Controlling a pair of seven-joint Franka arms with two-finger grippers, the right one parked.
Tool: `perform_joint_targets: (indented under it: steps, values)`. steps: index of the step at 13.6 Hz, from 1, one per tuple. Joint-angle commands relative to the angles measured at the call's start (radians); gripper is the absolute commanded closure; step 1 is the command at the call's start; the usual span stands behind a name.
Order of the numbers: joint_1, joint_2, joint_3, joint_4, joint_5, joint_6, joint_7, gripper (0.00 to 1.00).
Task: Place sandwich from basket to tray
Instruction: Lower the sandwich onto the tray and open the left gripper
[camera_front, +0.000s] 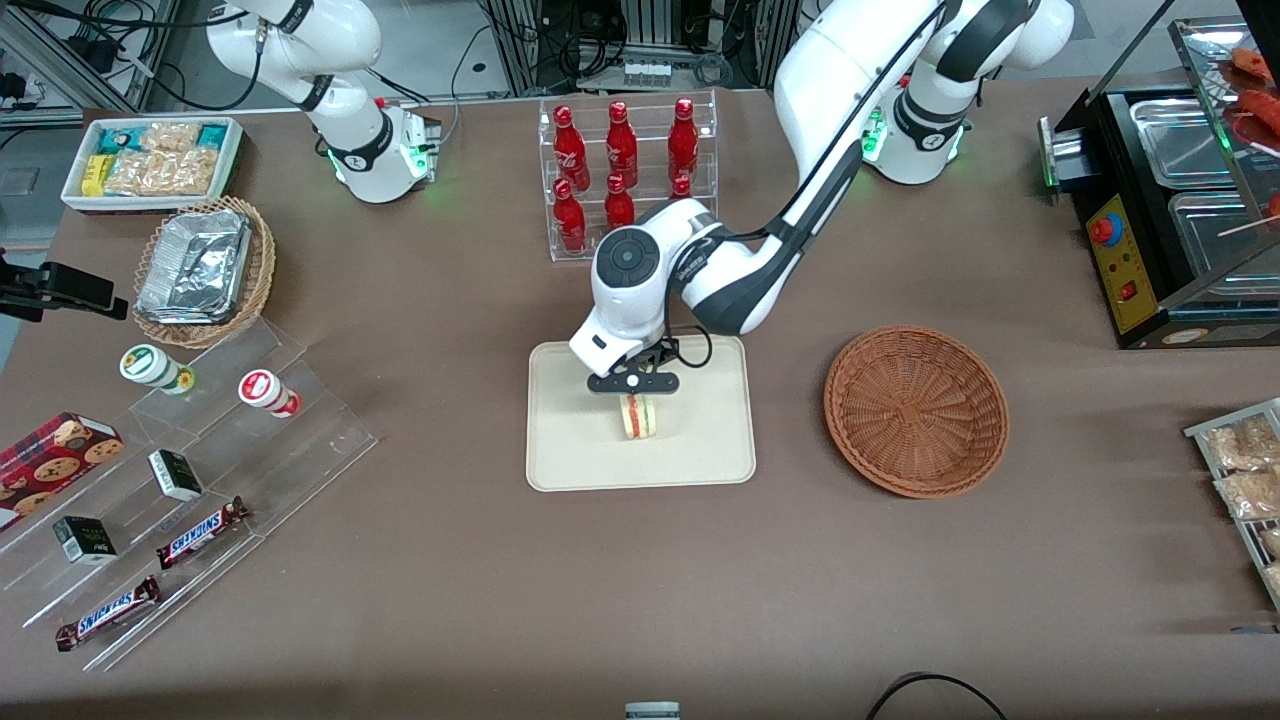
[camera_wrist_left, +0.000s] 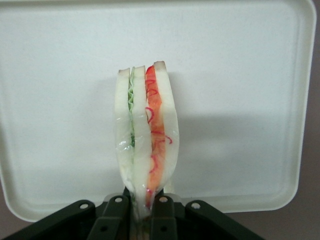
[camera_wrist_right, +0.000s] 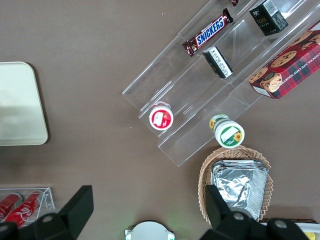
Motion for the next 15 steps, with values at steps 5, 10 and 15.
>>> perform_joint_targets:
  steps: [5, 10, 15]
  values:
    - [-0.02, 0.06, 0.014, 0.037, 0.015, 0.027, 0.005, 0.21]
    - [-0.014, -0.019, 0.015, 0.03, 0.006, 0.003, -0.007, 0.0]
    - [0.037, -0.203, 0.024, 0.025, 0.01, -0.195, -0.091, 0.0]
